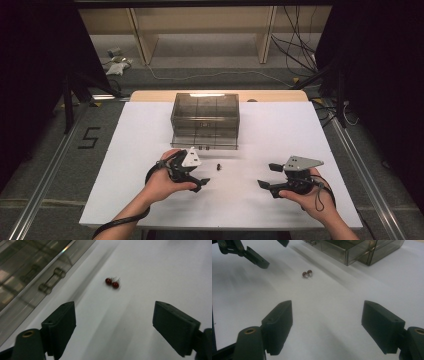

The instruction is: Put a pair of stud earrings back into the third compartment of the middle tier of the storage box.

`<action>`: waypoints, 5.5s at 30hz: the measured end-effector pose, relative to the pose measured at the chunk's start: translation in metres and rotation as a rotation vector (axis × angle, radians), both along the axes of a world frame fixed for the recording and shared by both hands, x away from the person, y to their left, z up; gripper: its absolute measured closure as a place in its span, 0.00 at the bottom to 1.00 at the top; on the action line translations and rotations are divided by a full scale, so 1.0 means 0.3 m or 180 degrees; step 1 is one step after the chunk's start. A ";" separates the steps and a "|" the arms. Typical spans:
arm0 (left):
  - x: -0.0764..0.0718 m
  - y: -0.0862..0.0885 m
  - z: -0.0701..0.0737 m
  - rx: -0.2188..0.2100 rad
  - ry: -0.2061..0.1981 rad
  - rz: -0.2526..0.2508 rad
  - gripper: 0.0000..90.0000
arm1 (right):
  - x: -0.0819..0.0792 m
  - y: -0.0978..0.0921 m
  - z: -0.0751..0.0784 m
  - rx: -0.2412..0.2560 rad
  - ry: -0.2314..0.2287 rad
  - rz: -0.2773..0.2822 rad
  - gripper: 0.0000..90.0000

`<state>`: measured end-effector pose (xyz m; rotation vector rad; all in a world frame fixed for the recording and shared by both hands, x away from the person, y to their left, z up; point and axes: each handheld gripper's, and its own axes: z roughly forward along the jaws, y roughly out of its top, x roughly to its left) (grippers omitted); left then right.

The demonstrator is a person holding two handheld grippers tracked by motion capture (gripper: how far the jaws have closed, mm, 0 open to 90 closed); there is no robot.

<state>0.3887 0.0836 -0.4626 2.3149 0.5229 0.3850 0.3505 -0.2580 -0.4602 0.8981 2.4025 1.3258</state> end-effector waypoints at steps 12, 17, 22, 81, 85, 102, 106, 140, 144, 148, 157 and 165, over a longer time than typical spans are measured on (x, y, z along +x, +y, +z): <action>0.061 -0.132 -0.047 0.0130 0.0032 -0.0401 0.39 | 0.003 -0.003 -0.001 0.0011 0.0004 -0.0007 0.29; 0.073 -0.150 -0.043 0.0150 0.0031 -0.0477 0.46 | 0.003 -0.004 -0.002 0.0005 0.0015 -0.0005 0.29; 0.082 -0.160 -0.048 0.0209 0.0065 -0.0522 0.49 | 0.002 -0.003 -0.001 0.0012 0.0006 0.0002 0.29; 0.164 -0.194 -0.036 0.0416 0.0873 -0.0083 0.85 | -0.002 -0.002 0.004 -0.0006 -0.0024 0.0014 0.28; 0.167 -0.189 -0.037 0.0397 0.0883 -0.0095 0.88 | -0.002 -0.002 0.004 -0.0007 -0.0020 0.0013 0.28; 0.153 -0.193 -0.036 0.0395 0.0809 -0.0012 0.89 | -0.002 -0.003 0.003 0.0006 -0.0019 0.0013 0.28; 0.148 -0.194 -0.035 0.0416 0.0764 -0.0025 0.89 | -0.002 -0.004 0.003 0.0001 -0.0011 0.0012 0.28; 0.118 -0.182 0.034 0.0227 0.0538 -0.0047 0.90 | -0.001 -0.004 0.002 -0.0005 0.0001 0.0015 0.28; 0.116 -0.183 0.040 0.0180 0.0515 -0.0027 0.90 | -0.002 -0.004 0.002 -0.0002 -0.0002 0.0013 0.28; 0.115 -0.184 0.045 0.0186 0.0490 -0.0021 0.89 | -0.001 -0.005 0.002 -0.0002 -0.0002 0.0011 0.28; 0.115 -0.183 0.053 0.0154 0.0458 -0.0001 0.90 | -0.002 -0.005 0.002 -0.0007 0.0003 0.0017 0.28; 0.118 -0.177 0.064 0.0135 0.0420 0.0015 0.89 | -0.002 -0.005 0.002 -0.0018 0.0003 0.0028 0.28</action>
